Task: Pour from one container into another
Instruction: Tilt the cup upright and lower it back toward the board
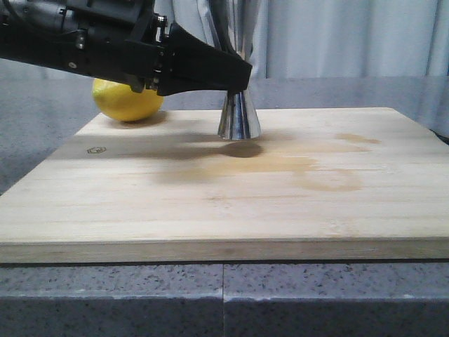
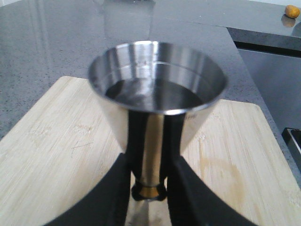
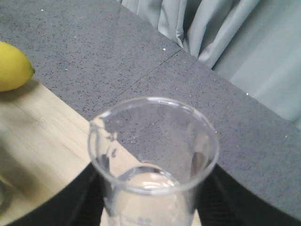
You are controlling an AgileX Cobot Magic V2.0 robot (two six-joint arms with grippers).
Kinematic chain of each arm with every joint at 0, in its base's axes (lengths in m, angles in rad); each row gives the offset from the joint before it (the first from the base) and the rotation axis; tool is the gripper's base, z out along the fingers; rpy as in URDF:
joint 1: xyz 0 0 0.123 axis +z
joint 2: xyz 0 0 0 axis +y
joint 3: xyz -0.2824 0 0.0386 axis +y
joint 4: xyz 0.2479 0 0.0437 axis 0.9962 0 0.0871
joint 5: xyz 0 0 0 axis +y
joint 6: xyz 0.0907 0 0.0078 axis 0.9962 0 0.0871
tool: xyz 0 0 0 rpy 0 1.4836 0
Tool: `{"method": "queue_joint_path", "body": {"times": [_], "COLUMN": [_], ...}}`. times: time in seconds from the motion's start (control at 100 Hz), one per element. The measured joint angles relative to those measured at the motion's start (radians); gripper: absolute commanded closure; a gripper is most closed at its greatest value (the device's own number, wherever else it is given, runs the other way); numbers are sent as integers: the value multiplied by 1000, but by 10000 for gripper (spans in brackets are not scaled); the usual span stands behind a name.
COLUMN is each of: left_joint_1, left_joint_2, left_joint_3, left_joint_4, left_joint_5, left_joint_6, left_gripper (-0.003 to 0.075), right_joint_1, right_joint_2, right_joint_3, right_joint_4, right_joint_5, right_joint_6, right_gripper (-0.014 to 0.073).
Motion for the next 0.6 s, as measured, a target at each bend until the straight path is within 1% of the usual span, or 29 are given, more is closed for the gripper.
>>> {"method": "queue_joint_path", "body": {"times": [0.2,0.37,0.44,0.6], "left_joint_1": [0,0,0,0], "left_joint_2": [0,0,0,0], "left_joint_3": [0,0,0,0], "left_joint_4": [0,0,0,0], "left_joint_5": [0,0,0,0], "left_joint_6": [0,0,0,0], "left_gripper": [564,564,564,564], "right_joint_1": [-3,-3,-3,4], "right_joint_2": [-56,-62,-63,-63], "right_joint_3": [211,347,389,457], "right_joint_4": [160,281,309,326], "right_joint_5": [-194,-349,-401,-503], "right_joint_6": [2,4,23,104], "right_gripper": [344,344,344,344]}}
